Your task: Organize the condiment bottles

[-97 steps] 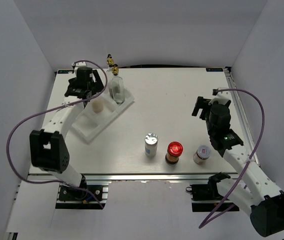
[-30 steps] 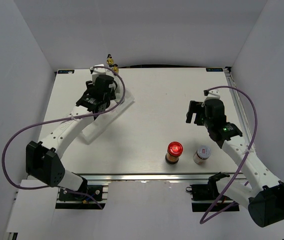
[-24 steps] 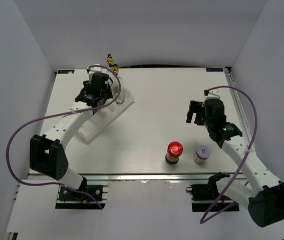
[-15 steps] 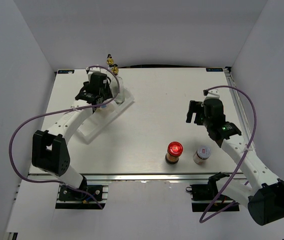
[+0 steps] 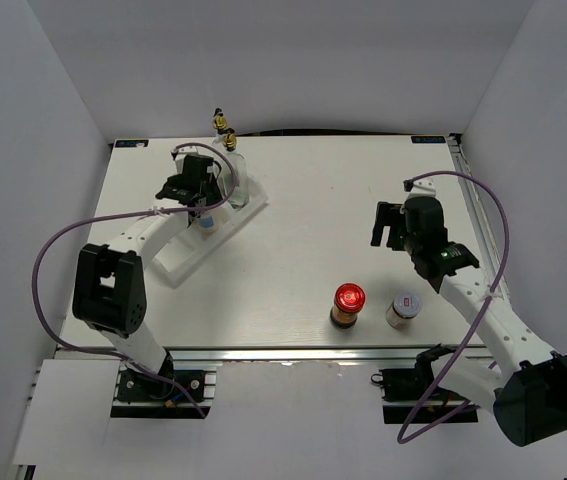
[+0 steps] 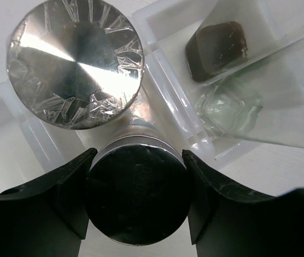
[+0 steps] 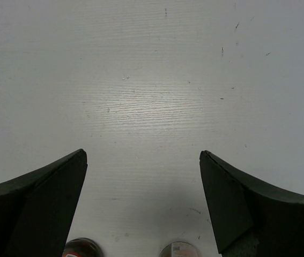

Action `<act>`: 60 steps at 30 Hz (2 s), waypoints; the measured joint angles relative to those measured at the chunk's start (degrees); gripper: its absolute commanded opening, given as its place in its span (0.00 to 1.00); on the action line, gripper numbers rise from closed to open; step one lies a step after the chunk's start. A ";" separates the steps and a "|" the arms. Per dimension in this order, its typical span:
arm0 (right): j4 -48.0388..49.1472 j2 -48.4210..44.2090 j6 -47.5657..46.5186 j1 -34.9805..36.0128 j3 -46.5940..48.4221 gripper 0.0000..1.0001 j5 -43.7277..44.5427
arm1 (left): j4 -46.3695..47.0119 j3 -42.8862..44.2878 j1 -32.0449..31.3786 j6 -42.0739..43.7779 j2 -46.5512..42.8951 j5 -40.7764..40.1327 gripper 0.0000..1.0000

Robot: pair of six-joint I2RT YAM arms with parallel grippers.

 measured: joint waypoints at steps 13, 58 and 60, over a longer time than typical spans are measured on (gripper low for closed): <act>-0.15 0.48 -0.20 0.00 0.00 0.89 -1.70 | -1.84 0.59 0.02 -1.86 -1.51 -1.11 0.98; -26.08 -1.77 12.07 -0.81 4.74 0.89 8.00 | -0.52 2.67 -49.88 9.49 -4.39 16.94 0.98; -25.40 -2.40 12.00 -0.98 3.61 0.89 7.98 | -1.11 3.32 -50.95 9.42 -2.80 16.94 0.98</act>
